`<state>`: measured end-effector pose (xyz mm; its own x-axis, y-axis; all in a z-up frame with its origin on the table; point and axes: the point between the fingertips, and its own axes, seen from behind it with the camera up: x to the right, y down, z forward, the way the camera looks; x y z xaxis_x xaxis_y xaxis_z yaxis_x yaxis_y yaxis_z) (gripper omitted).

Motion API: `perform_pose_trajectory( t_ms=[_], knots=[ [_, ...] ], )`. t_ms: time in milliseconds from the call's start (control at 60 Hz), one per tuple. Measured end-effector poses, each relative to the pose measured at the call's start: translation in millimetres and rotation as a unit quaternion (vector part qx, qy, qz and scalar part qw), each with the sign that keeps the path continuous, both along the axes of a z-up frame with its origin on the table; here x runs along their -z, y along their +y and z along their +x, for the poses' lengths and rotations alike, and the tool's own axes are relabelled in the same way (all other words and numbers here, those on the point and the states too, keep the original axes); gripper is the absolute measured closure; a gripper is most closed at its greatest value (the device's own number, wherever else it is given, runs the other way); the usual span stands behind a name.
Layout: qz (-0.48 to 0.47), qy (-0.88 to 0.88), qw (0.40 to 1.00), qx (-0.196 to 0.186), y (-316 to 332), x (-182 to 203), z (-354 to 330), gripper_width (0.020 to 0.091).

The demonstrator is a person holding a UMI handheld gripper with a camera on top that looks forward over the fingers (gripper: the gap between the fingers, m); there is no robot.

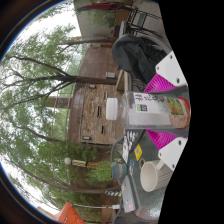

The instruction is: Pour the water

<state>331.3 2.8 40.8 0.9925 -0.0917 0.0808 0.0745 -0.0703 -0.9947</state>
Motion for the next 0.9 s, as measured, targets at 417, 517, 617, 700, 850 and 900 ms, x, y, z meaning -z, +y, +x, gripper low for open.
perform_pose_trajectory(
  t_ms=[417,517,617,700,850,900],
  knots=[
    [-0.061,0.019,0.998,0.007,-13.8,13.4,5.2,0.0282],
    [-0.080,0.036,0.996,0.014,-21.4,15.6,11.0,0.0261],
    [-0.089,0.037,0.995,0.021,-44.1,16.4,10.0,0.0260],
    [-0.093,0.051,0.994,0.019,-69.4,10.8,4.3,0.0259],
    [-0.098,0.066,0.993,0.008,-131.5,1.6,-13.4,0.0261],
    [-0.093,0.061,0.994,0.006,-153.8,0.8,-20.5,0.0261]
  ],
)
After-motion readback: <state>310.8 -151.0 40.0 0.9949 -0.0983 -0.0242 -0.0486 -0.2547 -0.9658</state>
